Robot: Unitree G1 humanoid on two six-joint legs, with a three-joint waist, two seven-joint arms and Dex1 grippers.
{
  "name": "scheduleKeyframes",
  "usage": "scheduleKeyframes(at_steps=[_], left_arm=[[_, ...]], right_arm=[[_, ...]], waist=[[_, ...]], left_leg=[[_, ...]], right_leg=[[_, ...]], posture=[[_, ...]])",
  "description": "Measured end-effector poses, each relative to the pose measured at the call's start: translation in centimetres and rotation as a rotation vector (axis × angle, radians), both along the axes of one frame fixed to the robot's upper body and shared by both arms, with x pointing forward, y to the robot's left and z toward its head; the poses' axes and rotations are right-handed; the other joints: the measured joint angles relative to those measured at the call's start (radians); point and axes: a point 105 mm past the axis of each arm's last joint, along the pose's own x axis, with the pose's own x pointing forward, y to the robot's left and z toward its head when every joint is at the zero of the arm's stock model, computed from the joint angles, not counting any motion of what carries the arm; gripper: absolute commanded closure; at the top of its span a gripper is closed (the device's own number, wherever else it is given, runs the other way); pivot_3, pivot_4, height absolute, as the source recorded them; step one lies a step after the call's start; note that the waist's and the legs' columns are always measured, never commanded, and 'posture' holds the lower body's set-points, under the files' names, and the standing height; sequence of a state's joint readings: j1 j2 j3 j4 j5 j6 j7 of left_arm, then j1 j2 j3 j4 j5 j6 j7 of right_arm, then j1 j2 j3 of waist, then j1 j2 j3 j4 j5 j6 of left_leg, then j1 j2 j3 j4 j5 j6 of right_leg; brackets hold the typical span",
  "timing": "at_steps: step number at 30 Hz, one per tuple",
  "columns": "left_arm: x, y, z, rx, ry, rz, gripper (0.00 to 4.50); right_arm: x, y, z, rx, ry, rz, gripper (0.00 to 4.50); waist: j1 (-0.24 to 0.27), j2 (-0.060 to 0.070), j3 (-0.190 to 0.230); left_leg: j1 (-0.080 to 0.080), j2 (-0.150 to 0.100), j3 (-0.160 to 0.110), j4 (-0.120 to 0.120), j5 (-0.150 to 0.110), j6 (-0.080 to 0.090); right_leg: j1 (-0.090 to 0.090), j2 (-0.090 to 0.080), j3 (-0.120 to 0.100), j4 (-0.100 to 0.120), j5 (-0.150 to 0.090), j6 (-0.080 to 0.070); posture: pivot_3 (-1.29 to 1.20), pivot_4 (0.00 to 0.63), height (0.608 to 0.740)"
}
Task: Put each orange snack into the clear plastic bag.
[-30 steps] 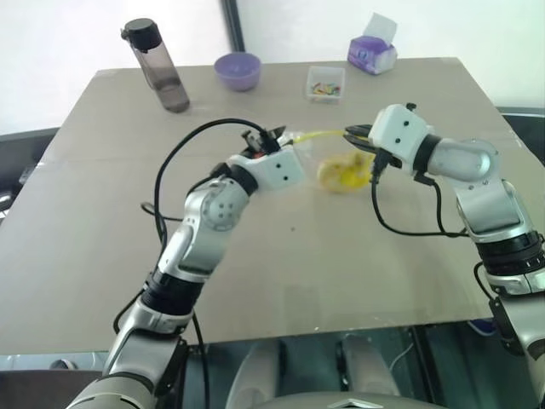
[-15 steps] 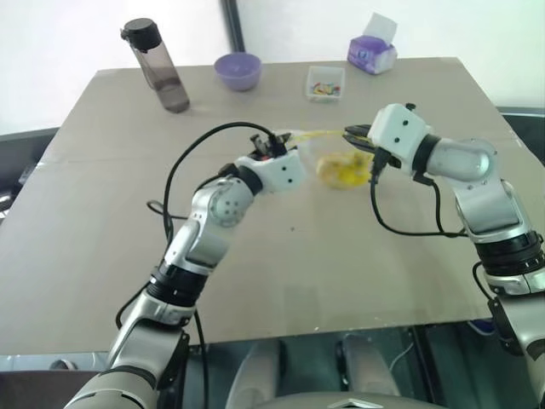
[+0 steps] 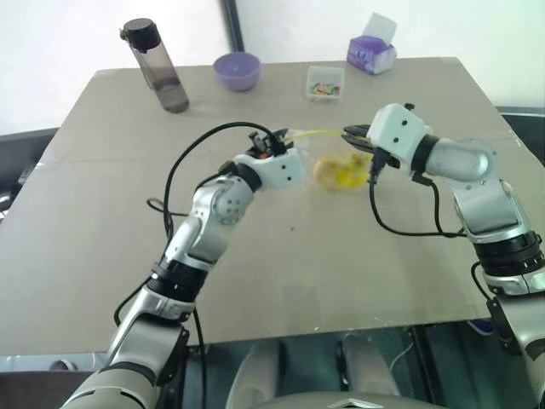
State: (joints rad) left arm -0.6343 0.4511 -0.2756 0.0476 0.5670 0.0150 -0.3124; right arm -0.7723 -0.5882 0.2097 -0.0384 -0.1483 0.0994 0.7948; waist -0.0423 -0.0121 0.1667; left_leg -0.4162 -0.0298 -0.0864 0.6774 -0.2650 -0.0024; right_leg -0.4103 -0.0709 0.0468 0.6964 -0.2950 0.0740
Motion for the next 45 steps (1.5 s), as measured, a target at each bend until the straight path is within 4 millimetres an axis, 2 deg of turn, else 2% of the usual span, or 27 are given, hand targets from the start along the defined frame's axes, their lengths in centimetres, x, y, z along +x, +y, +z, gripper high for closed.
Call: scheduleKeyframes(at_steps=[2,3,5,6,16,18,27,30,45], left_arm=[[0.08,0.09,-0.03,-0.003,-0.002,0.005,3.13],[0.1,0.08,0.02,-0.004,-0.005,0.005,3.67],[0.19,0.06,0.16,-0.004,-0.008,0.005,4.32],[0.2,0.03,0.22,-0.004,-0.01,0.004,4.47],[0.21,-0.11,0.21,-0.007,-0.01,0.002,4.47],[0.22,-0.11,0.21,-0.008,-0.011,0.004,4.5],[0.22,-0.14,0.2,-0.012,-0.01,0.005,4.5],[0.23,-0.14,0.21,-0.012,-0.01,0.005,4.5],[0.25,-0.11,0.24,-0.016,-0.014,0.007,4.5]], right_arm=[[-0.06,0.05,0.07,0.001,-0.002,0.001,4.5],[-0.08,0.08,0.08,0.001,-0.001,0.001,4.5],[-0.15,0.19,0.11,0.004,-0.002,0.004,4.5],[-0.19,0.24,0.15,0.004,-0.004,0.006,4.5],[-0.29,0.25,0.04,0.008,0.01,0.004,4.5],[-0.38,0.3,-0.02,0.011,0.018,0.009,3.78],[-0.43,0.34,-0.13,0.015,0.026,0.01,3.78],[-0.45,0.32,-0.17,0.014,0.032,0.013,4.44],[-0.48,0.15,-0.48,0.008,0.046,0.01,4.44]], waist=[[0.0,0.0,0.0],[0.0,0.0,0.0],[0.001,0.0,0.0],[0.001,0.0,0.0],[0.0,0.0,0.0],[0.0,0.0,0.0],[0.0,0.0,0.0],[0.0,0.0,0.0],[0.0,0.0,0.0]], left_leg=[[0.0,0.0,0.0,0.0,0.0,0.0],[0.0,0.0,0.0,0.0,0.0,0.0],[0.0,0.0,0.0,0.0,0.0,0.0],[0.0,0.0,0.0,0.0,0.0,0.0],[0.0,0.0,0.0,0.0,0.0,0.0],[0.0,0.0,0.0,0.0,0.0,0.0],[0.0,0.0,0.0,0.0,0.0,0.0],[0.0,0.0,0.0,0.0,0.0,0.0],[0.0,0.0,0.0,0.0,0.0,0.0]], right_leg=[[0.0,0.0,0.0,0.0,0.0,0.0],[0.0,0.0,0.0,0.0,0.0,0.0],[0.0,0.0,0.0,0.0,0.0,0.0],[0.0,0.0,0.0,0.0,0.0,0.0],[0.0,0.0,0.0,0.0,0.0,0.0],[0.0,0.0,0.0,0.0,0.0,0.0],[0.0,0.0,0.0,0.0,0.0,0.0],[0.0,0.0,0.0,0.0,0.0,0.0],[0.0,0.0,0.0,0.0,0.0,0.0]], posture=[[0.0,0.15,0.74],[0.0,0.15,0.74],[0.0,0.15,0.74],[0.0,0.15,0.74],[0.0,0.15,0.74],[0.0,0.15,0.74],[0.0,0.15,0.74],[0.0,0.15,0.74],[0.0,0.15,0.74]])
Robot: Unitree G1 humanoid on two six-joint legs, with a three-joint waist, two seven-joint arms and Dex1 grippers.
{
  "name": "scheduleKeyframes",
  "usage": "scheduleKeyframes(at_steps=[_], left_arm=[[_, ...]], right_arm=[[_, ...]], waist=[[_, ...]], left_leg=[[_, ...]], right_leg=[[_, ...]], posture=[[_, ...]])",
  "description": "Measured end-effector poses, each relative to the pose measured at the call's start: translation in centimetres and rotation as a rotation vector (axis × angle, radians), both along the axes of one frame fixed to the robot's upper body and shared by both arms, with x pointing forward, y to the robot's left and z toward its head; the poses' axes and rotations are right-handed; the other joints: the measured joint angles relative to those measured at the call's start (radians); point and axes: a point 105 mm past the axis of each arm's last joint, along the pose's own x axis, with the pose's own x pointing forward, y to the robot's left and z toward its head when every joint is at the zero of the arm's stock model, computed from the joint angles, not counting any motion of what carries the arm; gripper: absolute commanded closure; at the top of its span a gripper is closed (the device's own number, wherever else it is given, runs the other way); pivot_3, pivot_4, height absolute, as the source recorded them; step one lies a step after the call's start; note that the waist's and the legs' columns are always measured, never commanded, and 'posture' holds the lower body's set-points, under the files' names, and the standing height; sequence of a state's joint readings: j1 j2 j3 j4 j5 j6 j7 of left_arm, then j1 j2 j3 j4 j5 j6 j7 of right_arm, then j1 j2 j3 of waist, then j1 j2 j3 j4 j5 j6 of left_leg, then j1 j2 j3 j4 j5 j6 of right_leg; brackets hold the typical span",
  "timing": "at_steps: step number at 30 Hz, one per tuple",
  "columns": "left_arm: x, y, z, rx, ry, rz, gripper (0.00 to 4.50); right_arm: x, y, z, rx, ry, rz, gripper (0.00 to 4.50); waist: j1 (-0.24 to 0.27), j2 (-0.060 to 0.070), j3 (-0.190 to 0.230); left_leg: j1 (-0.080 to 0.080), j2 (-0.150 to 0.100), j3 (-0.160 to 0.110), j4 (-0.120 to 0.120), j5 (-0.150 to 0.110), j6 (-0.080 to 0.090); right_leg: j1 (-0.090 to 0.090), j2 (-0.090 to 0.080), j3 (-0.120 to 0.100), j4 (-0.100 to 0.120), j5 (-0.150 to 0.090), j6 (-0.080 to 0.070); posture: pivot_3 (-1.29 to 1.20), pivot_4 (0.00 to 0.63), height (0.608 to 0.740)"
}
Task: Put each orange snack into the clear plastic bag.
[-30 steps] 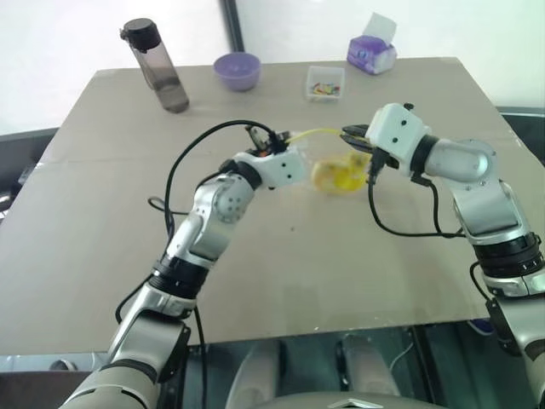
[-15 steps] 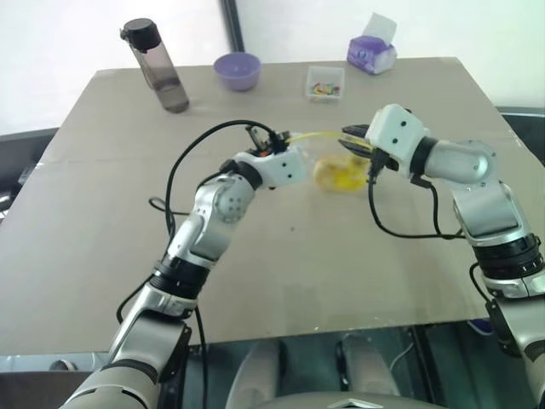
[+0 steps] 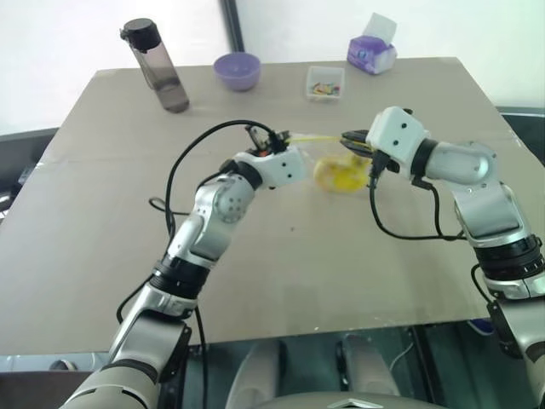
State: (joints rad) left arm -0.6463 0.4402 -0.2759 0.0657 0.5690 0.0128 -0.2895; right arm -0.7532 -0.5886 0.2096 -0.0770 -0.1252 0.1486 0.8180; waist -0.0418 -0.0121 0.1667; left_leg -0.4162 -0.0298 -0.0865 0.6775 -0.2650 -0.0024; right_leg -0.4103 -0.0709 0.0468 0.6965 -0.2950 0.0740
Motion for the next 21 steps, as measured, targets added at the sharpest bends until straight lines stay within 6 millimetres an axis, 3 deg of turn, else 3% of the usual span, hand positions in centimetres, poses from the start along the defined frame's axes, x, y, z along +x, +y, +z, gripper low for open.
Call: scheduleKeyframes(at_steps=[6,12,21], left_arm=[[0.1,0.2,0.1,0.004,-0.012,0.02,4.5],[1.0,2.0,1.0,0.015,-0.056,0.15,4.5],[1.4,3.0,0.9,0.026,-0.059,0.205,4.5]], right_arm=[[0.0,0.0,0.0,0.0,-0.001,0.0,4.44],[0.0,-0.1,0.1,-0.007,-0.007,-0.002,4.44],[0.0,-0.5,-0.1,-0.015,-0.002,-0.012,4.44]], waist=[[0.0,0.0,0.0],[0.0,0.0,0.0],[0.0,0.0,0.0]], left_leg=[[0.0,0.0,0.0,0.0,0.0,0.0],[0.0,0.0,0.0,0.0,0.0,0.0],[0.0,0.0,0.0,0.0,0.0,0.0]], right_leg=[[0.0,0.0,0.0,0.0,0.0,0.0],[0.0,0.0,0.0,0.0,0.0,0.0],[0.0,0.0,0.0,0.0,0.0,0.0]], posture=[[0.0,0.15,0.74],[0.0,0.15,0.74],[0.0,0.15,0.74]])
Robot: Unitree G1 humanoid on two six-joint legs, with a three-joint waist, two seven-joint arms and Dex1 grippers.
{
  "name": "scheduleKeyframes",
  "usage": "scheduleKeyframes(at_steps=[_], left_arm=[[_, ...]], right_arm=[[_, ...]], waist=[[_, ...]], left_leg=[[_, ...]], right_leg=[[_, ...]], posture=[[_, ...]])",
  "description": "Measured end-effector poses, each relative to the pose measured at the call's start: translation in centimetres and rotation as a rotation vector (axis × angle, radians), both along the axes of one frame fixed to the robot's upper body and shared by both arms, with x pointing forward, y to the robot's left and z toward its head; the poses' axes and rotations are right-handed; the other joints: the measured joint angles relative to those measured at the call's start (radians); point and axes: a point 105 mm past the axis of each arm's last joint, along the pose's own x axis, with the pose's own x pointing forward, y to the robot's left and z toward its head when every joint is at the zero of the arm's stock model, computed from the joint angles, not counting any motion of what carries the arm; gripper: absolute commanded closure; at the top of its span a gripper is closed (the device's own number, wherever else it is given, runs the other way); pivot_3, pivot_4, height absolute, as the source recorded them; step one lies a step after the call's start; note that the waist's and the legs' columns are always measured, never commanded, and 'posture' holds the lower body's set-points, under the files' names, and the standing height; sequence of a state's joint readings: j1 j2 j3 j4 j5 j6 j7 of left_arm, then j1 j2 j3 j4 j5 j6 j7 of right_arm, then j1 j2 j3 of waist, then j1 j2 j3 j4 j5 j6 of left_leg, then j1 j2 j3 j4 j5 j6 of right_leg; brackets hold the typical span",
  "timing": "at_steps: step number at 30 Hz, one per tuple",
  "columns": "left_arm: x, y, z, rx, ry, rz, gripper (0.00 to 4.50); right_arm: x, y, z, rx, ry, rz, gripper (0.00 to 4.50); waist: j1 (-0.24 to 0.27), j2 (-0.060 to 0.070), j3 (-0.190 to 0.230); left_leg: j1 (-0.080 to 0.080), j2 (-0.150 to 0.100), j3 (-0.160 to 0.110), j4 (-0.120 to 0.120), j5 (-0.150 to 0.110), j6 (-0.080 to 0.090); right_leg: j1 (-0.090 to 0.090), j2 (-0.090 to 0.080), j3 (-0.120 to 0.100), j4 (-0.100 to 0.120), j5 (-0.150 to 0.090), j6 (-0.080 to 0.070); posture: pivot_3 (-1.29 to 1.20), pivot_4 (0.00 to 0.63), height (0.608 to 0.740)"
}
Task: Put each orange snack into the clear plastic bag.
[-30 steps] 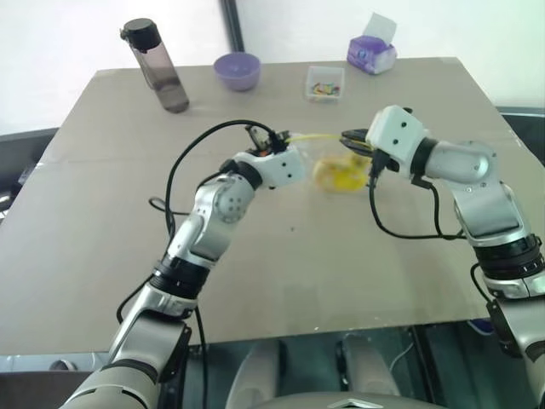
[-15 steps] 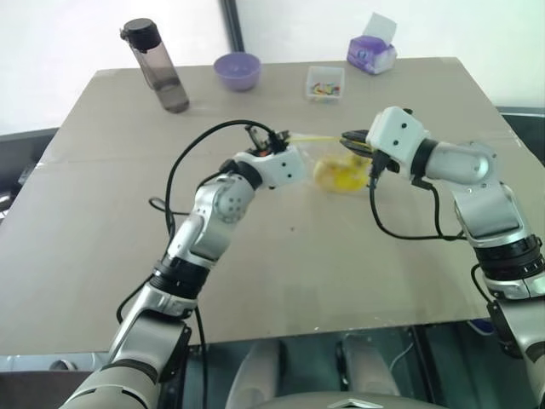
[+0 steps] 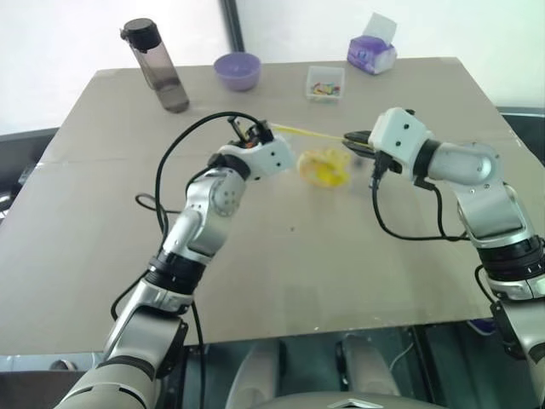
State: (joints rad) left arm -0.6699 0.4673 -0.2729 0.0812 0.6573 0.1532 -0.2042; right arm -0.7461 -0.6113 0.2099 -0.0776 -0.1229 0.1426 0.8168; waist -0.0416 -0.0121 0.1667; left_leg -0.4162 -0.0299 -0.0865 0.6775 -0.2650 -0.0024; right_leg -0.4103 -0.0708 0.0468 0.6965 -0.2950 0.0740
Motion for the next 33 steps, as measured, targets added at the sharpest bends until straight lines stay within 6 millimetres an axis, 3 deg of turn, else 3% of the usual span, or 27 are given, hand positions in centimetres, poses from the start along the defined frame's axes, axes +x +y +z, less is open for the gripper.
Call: scheduleKeyframes(at_steps=[14,16,18,21,23,26,28,30,33], left_arm=[[0.2,0.4,-0.3,-0.012,0.019,0.019,4.5],[0.9,-0.1,-0.1,-0.073,0.041,0.003,4.5],[1.9,-1.3,2.1,-0.135,0.018,-0.026,4.5],[1.9,-1.4,5.7,-0.186,-0.075,-0.054,4.5],[1.7,-1.5,6.3,-0.192,-0.093,-0.07,4.5],[0.6,-1.3,4.4,-0.185,0.006,-0.123,4.5],[-0.6,-1.2,0.7,-0.187,0.169,-0.161,4.5],[-1.3,-1.2,-1.6,-0.186,0.282,-0.171,4.5],[-5.2,-1.8,-7.5,-0.226,0.613,-0.243,4.5]], right_arm=[[0.2,-0.4,0.1,0.005,-0.016,-0.03,4.44],[1.5,-0.8,0.7,0.017,-0.085,-0.078,4.44],[3.6,-1.5,3.1,0.038,-0.214,-0.163,4.44],[3.9,-1.6,6.0,0.072,-0.341,-0.172,4.44],[3.9,-1.8,6.4,0.085,-0.353,-0.171,4.44],[2.9,-2.1,4.7,0.08,-0.278,-0.132,4.44],[1.9,-2.4,1.3,0.068,-0.123,-0.104,4.44],[1.3,-2.4,-0.7,0.066,-0.02,-0.09,4.44],[-0.8,-2.8,-4.4,0.057,0.157,-0.08,4.44]], waist=[[0.001,0.0,0.0],[0.001,0.0,0.0],[0.002,0.0,0.001],[-0.002,0.0,0.0],[-0.003,0.0,0.0],[-0.005,0.0,-0.001],[-0.004,0.0,-0.001],[-0.003,0.0,0.0],[-0.003,0.0,-0.001]], left_leg=[[0.0,0.0,0.0,0.0,0.0,0.0],[0.0,0.0,0.0,0.002,0.0,0.0],[-0.001,0.0,0.0,0.004,0.0,0.0],[-0.001,0.0,0.0,0.001,0.0,0.0],[-0.001,0.0,0.0,-0.001,0.0,0.0],[0.0,0.0,0.001,-0.005,0.0,0.0],[-0.001,0.0,0.001,-0.006,0.0,0.0],[-0.001,0.0,0.001,-0.005,0.0,0.0],[0.001,0.0,0.001,-0.004,0.0,0.0]], right_leg=[[0.0,0.0,0.0,0.0,0.0,0.0],[0.0,0.0,0.0,0.001,0.0,0.0],[0.0,0.0,0.0,0.002,0.0,0.0],[0.0,0.0,0.0,-0.001,0.0,0.0],[-0.001,0.0,0.0,-0.001,0.0,0.0],[-0.002,-0.001,0.0,-0.001,0.0,0.0],[-0.002,-0.001,0.0,-0.002,0.0,0.0],[-0.002,-0.001,0.0,-0.002,0.0,0.0],[0.0,-0.001,0.001,-0.002,0.0,0.0]], posture=[[0.0,0.15,0.74],[0.0,0.15,0.74],[0.0,0.15,0.74],[0.0,0.15,0.74],[0.0,0.15,0.74],[0.0,0.15,0.74],[0.0,0.15,0.74],[0.0,0.15,0.74],[0.0,0.15,0.74]])
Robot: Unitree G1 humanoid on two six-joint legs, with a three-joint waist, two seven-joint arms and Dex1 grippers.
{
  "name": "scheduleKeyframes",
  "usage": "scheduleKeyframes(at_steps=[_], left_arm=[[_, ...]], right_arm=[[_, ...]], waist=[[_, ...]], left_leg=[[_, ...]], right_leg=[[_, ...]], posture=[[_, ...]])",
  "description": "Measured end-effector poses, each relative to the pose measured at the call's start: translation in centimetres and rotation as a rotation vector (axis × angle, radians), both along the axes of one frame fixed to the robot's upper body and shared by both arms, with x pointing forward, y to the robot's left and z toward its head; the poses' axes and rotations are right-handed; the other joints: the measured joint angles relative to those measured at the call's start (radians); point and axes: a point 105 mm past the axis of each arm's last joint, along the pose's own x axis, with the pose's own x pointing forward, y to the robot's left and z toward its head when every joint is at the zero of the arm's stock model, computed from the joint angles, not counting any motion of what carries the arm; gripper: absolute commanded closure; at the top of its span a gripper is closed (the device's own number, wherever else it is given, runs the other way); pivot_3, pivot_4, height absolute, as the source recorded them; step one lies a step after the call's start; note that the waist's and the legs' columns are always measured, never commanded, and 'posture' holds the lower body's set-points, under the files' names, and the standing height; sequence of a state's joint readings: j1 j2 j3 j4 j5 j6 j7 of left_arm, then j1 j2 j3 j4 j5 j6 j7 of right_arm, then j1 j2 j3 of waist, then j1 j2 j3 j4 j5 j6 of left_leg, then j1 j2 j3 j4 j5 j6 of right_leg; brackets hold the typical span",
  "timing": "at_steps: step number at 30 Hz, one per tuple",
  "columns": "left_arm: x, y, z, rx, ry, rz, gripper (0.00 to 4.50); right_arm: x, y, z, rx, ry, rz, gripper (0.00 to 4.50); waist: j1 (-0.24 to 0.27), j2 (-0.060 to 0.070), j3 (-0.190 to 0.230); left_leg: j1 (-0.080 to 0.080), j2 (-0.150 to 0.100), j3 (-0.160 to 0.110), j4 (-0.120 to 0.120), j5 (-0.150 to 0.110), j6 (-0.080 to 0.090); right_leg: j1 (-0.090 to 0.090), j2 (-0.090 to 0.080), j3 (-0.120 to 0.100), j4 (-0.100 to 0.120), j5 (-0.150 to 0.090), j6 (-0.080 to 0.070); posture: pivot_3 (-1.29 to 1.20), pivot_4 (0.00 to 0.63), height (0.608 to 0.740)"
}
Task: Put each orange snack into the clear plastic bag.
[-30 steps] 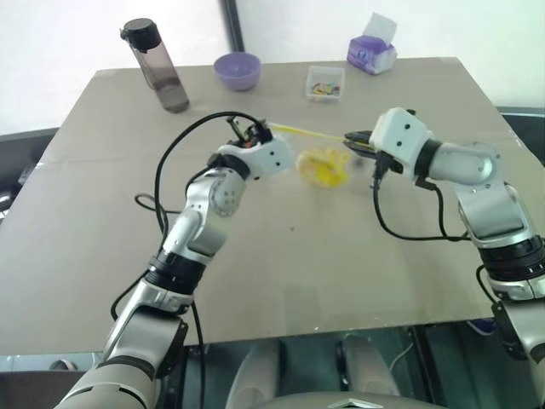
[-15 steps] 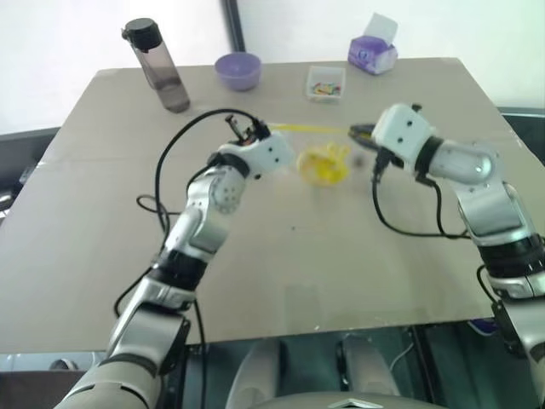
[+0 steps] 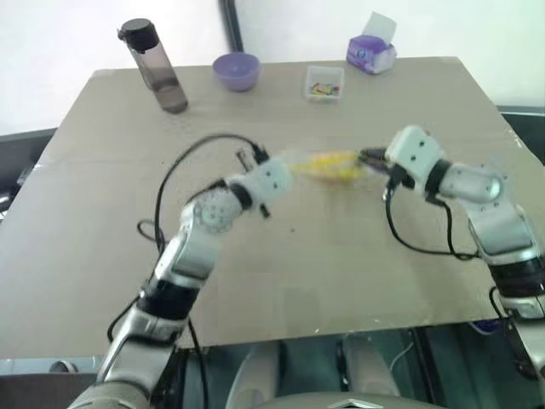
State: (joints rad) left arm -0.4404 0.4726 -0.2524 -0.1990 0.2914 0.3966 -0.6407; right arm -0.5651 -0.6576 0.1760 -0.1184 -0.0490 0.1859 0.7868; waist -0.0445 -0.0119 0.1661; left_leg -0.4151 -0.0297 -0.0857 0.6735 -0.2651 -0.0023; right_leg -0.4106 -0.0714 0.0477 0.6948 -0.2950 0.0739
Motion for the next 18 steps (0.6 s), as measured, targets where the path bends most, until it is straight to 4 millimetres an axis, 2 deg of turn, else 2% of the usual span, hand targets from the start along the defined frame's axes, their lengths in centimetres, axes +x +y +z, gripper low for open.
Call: scheduleKeyframes(at_steps=[2,3,4,5,6,7,8,10,14,18], left_arm=[[-1.3,-0.4,-2.1,-0.005,0.106,-0.024,4.5],[-3.1,-0.7,-4.0,-0.054,0.208,-0.019,4.5],[-3.2,-0.8,-4.0,-0.06,0.21,-0.018,4.5],[-3.4,-0.7,-4.0,-0.064,0.214,-0.008,4.5],[-3.5,-0.7,-4.1,-0.072,0.217,0.007,3.85],[-3.5,-0.6,-4.2,-0.082,0.212,0.022,3.56],[-3.4,-0.5,-4.0,-0.088,0.2,0.031,3.14],[-3.6,-0.8,-3.8,-0.138,0.176,0.02,2.28],[-4.8,-0.9,-2.8,-0.322,0.176,-0.04,2.28],[-5.8,1.0,-1.4,-0.43,0.19,-0.024,2.28]], right_arm=[[-0.5,-0.1,-1.3,0.001,0.049,-0.002,4.44],[-1.6,-0.5,-4.2,0.012,0.143,-0.013,4.44],[-1.8,-0.7,-4.9,0.011,0.165,-0.02,4.44],[-2.2,-0.9,-6.4,0.006,0.213,-0.027,4.44],[-2.7,-1.0,-7.5,0.001,0.252,-0.025,3.77],[-3.0,-1.2,-8.1,-0.002,0.275,-0.03,3.47],[-3.1,-1.4,-8.3,-0.007,0.284,-0.03,3.06],[-3.5,-2.2,-8.6,0.0,0.311,-0.04,3.03],[-5.4,-3.0,-9.4,0.079,0.414,-0.018,3.03],[-6.7,-5.4,-8.1,0.282,0.469,-0.042,3.03]], waist=[[0.001,0.0,0.0],[0.002,0.0,0.0],[0.005,0.0,0.0],[0.008,0.0,0.0],[0.009,0.001,0.0],[0.009,0.001,0.0],[0.008,0.001,0.0],[0.009,0.001,0.0],[0.013,0.001,0.0],[0.013,0.001,0.0]], left_leg=[[0.0,0.0,-0.001,0.001,0.0,0.0],[0.001,0.0,-0.001,0.002,-0.001,0.001],[0.002,0.001,-0.002,0.004,-0.002,0.004],[0.002,0.0,-0.003,0.005,-0.002,0.004],[0.003,0.0,-0.003,0.006,-0.003,0.004],[0.004,0.0,-0.002,0.007,-0.003,0.005],[0.006,0.0,-0.002,0.007,-0.003,0.005],[0.013,0.0,-0.002,0.006,-0.003,0.005],[0.016,0.005,-0.002,0.003,-0.003,0.005],[0.017,0.005,-0.001,0.003,-0.003,0.005]], right_leg=[[0.0,0.0,0.0,0.001,0.0,0.0],[0.001,0.001,-0.001,0.001,0.0,0.0],[0.003,0.001,-0.002,0.002,0.0,0.0],[0.004,0.001,-0.003,0.003,0.0,0.0],[0.005,0.001,-0.002,0.003,0.0,0.0],[0.007,0.001,-0.002,0.003,0.0,0.0],[0.008,0.001,-0.002,0.003,0.0,0.001],[0.017,0.001,-0.002,0.0,0.0,0.001],[0.019,0.001,-0.002,-0.001,0.0,0.0],[0.02,0.001,-0.001,-0.001,0.0,0.0]], posture=[[0.0,0.15,0.74],[0.0,0.15,0.74],[0.0,0.15,0.74],[0.0,0.15,0.74],[0.0,0.15,0.74],[0.0,0.15,0.74],[0.0,0.15,0.74],[0.0,0.15,0.74],[0.0,0.15,0.74],[0.0,0.15,0.74]])
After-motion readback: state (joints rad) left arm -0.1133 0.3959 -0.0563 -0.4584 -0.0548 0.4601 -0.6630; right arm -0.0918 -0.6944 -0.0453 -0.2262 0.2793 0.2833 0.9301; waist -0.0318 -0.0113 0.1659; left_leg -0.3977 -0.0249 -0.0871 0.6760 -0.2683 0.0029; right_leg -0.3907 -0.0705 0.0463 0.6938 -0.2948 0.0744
